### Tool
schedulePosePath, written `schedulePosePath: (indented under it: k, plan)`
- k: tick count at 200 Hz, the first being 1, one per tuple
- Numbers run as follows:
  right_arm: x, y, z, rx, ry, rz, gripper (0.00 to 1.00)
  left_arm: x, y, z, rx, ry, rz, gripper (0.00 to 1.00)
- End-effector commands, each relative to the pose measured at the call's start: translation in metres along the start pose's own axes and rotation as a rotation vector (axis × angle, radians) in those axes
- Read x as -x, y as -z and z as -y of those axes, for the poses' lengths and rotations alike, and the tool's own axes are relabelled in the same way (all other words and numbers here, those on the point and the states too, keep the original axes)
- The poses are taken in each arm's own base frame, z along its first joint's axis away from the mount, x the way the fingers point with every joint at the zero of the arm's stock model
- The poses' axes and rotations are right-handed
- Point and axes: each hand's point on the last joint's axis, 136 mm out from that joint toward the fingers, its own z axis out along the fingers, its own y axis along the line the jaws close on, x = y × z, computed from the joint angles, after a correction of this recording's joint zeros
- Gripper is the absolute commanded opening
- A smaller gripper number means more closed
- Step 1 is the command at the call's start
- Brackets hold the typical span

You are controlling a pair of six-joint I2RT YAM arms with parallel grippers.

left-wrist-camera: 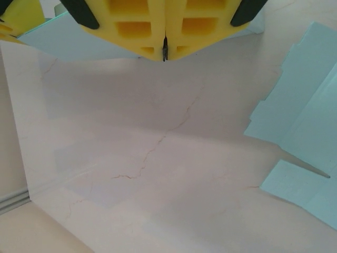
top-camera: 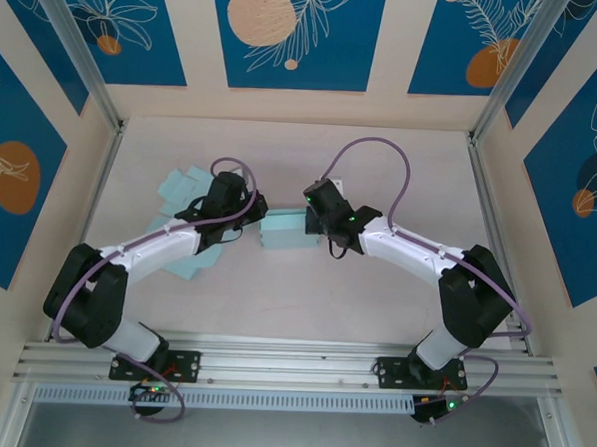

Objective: Fold the paper box

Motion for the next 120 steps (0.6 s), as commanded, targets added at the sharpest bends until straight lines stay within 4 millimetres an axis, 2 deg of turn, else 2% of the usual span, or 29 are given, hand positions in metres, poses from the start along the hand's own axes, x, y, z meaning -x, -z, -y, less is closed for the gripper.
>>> schedulePosePath:
  k: [1,18,43,57,78,120]
  plan:
    - [-0.090,-0.017,0.022,-0.080,0.078,-0.305,0.00,-0.044,-0.007,-0.017,0.041,0.052,-0.162,0.04]
    - [-0.090,-0.017,0.022,-0.076,0.077,-0.304,0.00,-0.039,-0.004,-0.005,0.003,0.080,-0.159,0.05]
    - [-0.090,-0.017,0.020,-0.068,0.078,-0.301,0.00,-0.038,0.000,0.000,-0.019,0.115,-0.160,0.09]
    - [-0.089,-0.018,0.019,-0.066,0.079,-0.300,0.00,-0.042,0.004,-0.004,-0.006,0.116,-0.169,0.13]
    - [-0.090,-0.018,0.019,-0.065,0.082,-0.302,0.00,-0.048,0.014,-0.017,0.044,0.089,-0.183,0.31]
    - [-0.090,-0.017,0.020,-0.070,0.080,-0.298,0.00,-0.058,0.036,-0.030,0.114,0.005,-0.241,0.36]
